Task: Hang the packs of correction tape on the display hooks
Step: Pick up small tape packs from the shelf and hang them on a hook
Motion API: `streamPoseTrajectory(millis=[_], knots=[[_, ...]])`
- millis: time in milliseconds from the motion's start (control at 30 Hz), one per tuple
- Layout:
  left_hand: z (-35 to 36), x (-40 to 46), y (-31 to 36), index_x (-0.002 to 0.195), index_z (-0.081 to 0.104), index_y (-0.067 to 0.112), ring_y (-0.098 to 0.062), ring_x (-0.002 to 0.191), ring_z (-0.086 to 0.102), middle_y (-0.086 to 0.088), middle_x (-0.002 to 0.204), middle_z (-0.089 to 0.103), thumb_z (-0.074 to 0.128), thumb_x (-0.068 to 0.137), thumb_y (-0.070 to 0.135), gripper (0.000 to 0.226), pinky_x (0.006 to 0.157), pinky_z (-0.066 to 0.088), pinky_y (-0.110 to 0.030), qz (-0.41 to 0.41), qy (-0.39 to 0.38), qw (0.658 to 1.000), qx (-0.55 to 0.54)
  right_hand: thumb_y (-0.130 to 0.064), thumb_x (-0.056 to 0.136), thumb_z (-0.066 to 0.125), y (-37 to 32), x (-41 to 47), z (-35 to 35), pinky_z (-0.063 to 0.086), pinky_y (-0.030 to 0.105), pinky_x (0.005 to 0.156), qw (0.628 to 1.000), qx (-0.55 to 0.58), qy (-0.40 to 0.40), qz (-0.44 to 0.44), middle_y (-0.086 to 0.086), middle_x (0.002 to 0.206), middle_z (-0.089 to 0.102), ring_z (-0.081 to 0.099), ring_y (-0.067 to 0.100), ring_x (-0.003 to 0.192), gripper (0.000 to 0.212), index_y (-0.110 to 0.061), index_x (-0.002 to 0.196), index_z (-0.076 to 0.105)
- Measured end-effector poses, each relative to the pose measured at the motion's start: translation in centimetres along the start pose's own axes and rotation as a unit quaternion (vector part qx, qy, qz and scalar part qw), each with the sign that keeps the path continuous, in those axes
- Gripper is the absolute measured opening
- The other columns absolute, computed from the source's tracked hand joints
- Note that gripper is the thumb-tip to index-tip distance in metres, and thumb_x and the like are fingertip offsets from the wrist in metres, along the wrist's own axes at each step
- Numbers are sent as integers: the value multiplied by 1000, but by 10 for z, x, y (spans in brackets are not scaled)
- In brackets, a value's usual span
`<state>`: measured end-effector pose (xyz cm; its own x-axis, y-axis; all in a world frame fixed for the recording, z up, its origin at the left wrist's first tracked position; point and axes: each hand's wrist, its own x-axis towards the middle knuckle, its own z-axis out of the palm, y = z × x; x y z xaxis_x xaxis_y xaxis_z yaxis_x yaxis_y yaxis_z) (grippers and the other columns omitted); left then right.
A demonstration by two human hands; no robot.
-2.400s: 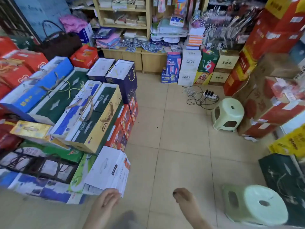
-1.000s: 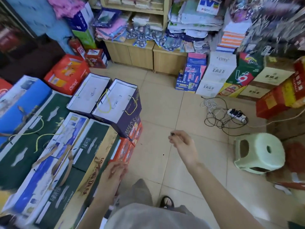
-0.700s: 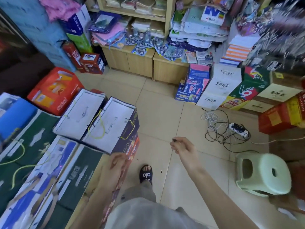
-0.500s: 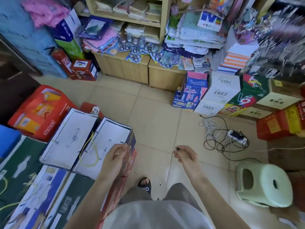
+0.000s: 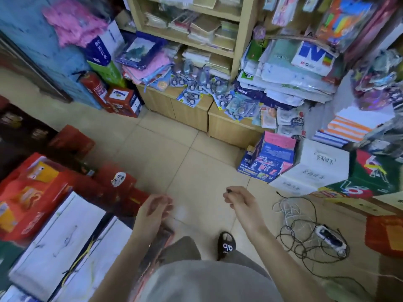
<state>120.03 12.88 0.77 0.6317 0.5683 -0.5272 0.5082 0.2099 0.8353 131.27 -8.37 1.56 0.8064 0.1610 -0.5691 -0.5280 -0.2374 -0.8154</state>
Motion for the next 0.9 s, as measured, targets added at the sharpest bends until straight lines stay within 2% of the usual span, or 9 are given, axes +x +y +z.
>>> streamPoseTrajectory(millis=[67, 167, 300, 400, 567, 667, 733, 833, 900], knots=[[13, 18, 12, 96, 66, 9, -25, 86, 70, -11, 95, 73, 54, 105, 2, 16, 76, 56, -27, -7, 16, 1000, -8, -29, 83, 63, -30, 37, -1, 51, 37, 96, 999, -26, -19, -13, 3, 96, 76, 67, 17, 94, 14, -27, 93, 72], [27, 50, 34, 101, 66, 7, -24, 89, 71, -12, 98, 74, 55, 104, 3, 12, 70, 60, -19, -12, 31, 999, -23, -14, 95, 63, -71, 89, 1, 50, 37, 95, 998, -45, -41, -26, 5, 96, 75, 68, 22, 98, 15, -27, 93, 71], [36, 115, 64, 96, 69, 10, -29, 92, 72, -16, 98, 75, 57, 102, 0, 16, 78, 57, -34, -15, 54, 998, -20, -10, 97, 64, -111, 158, 12, 51, 45, 101, 996, -72, -48, -22, 5, 94, 75, 71, 27, 101, 19, -27, 89, 69], [40, 174, 89, 98, 69, 11, -28, 94, 72, -13, 102, 75, 56, 103, 1, 17, 85, 56, -37, -14, 43, 999, -15, -20, 95, 67, -133, 209, 26, 51, 48, 103, 995, -85, -44, -18, 3, 95, 77, 72, 23, 100, 10, -28, 91, 70], [46, 278, 144, 96, 66, 13, -25, 90, 70, -9, 99, 74, 53, 105, 2, 19, 79, 53, -31, -12, 20, 1000, -5, -18, 99, 65, -161, 280, 48, 51, 47, 104, 995, -101, -21, 14, -7, 90, 78, 73, 22, 104, 13, -28, 94, 72], [50, 332, 185, 97, 64, 15, -22, 89, 70, -8, 100, 73, 52, 106, 4, 18, 82, 52, -33, 2, 3, 1000, 8, -17, 99, 65, -180, 315, 58, 51, 48, 104, 995, -92, -12, 28, -2, 94, 78, 73, 23, 104, 13, -27, 94, 73], [53, 362, 212, 98, 64, 14, -20, 88, 70, -7, 100, 72, 51, 106, 4, 18, 81, 52, -33, 0, 3, 1000, 14, -19, 99, 65, -196, 337, 65, 53, 46, 99, 995, -88, -10, 39, -1, 95, 78, 73, 21, 101, 13, -28, 95, 73], [63, 402, 241, 97, 63, 14, -21, 87, 70, -7, 99, 72, 52, 106, 4, 18, 77, 53, -30, -4, 9, 1000, 8, -23, 98, 66, -225, 373, 75, 50, 36, 76, 996, -83, -14, 42, -1, 93, 79, 73, 23, 98, 14, -31, 92, 74], [70, 428, 254, 101, 64, 10, -21, 88, 69, -7, 99, 72, 52, 106, 4, 14, 76, 53, -28, -13, 14, 1000, 12, -32, 92, 66, -245, 401, 83, 47, 36, 73, 995, -96, -14, 35, 0, 96, 79, 73, 22, 99, 14, -41, 87, 76]])
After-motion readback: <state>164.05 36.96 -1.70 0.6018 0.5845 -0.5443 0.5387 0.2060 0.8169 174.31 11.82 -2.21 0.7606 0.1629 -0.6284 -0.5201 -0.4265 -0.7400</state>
